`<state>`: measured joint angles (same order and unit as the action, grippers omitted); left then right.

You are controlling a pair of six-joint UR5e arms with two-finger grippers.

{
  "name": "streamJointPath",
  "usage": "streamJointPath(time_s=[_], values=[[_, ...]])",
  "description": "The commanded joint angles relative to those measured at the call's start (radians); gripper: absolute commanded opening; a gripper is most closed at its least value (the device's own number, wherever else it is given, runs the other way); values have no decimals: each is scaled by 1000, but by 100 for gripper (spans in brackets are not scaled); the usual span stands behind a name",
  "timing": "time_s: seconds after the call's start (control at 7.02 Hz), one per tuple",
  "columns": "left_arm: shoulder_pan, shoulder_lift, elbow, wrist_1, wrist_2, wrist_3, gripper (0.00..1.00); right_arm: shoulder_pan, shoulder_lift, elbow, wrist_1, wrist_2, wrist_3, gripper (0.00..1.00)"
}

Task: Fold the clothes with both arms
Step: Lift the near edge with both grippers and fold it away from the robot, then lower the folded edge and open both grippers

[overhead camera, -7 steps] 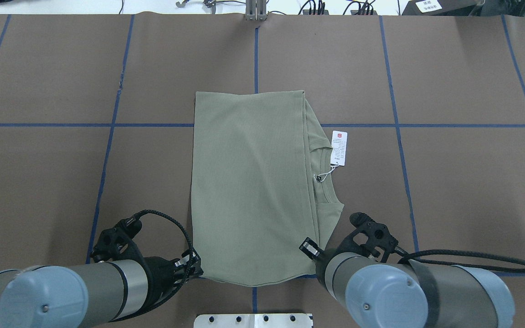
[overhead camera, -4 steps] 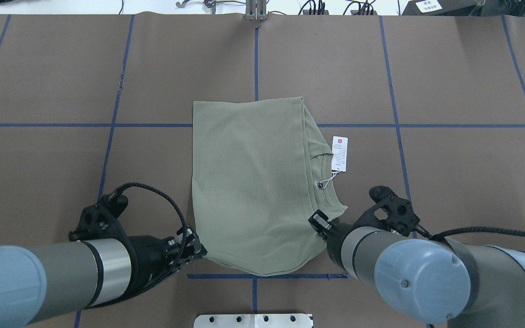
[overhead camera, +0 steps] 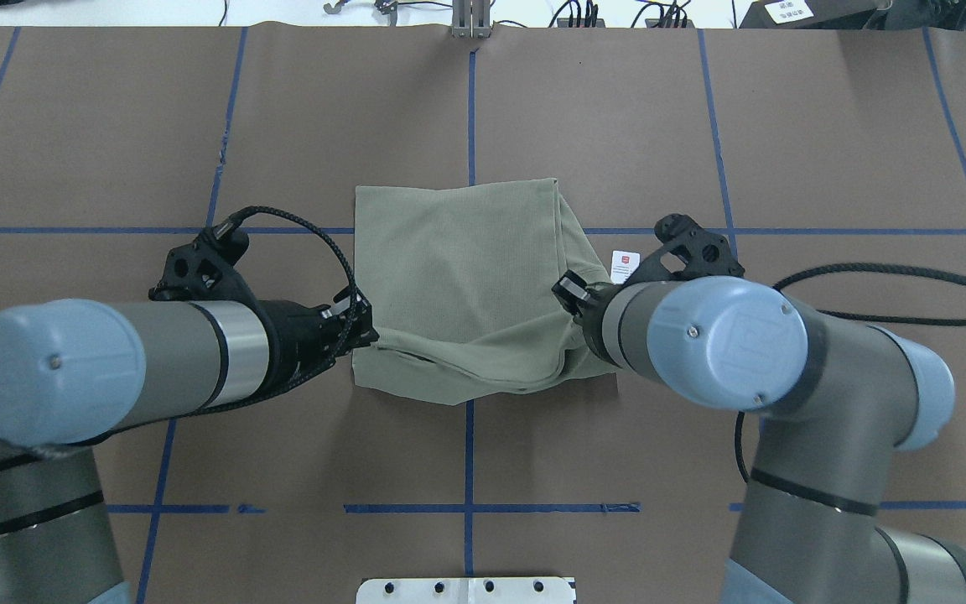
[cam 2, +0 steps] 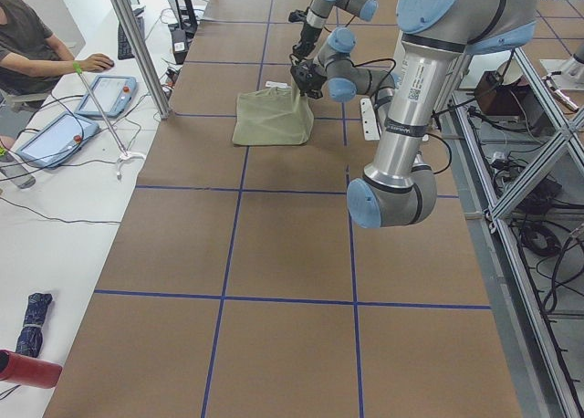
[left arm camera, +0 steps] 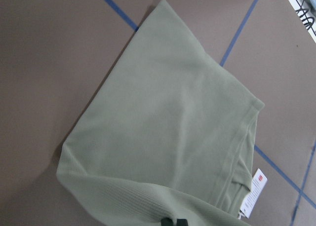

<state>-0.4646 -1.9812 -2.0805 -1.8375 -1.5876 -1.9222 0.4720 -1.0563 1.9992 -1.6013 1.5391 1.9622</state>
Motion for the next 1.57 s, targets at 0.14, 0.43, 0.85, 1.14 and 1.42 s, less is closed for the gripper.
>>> streamJointPath(time_s=[0.14,0.43,0.85,1.14,1.42], values=[[-101,-63,291,-208,1,98,0,120,145,-349,205,102,-23,0],[-155,-134,455,-291,1,149,0,148,167,-466,265,131,-63,0],[-238,-261,815,-491,8,326,52,227,323,-833,455,204,-279,99],[-264,-261,832,-506,8,380,100,319,323,-873,511,273,-548,100],[-304,-258,826,-506,-2,477,100,451,251,-872,517,433,-746,100]])
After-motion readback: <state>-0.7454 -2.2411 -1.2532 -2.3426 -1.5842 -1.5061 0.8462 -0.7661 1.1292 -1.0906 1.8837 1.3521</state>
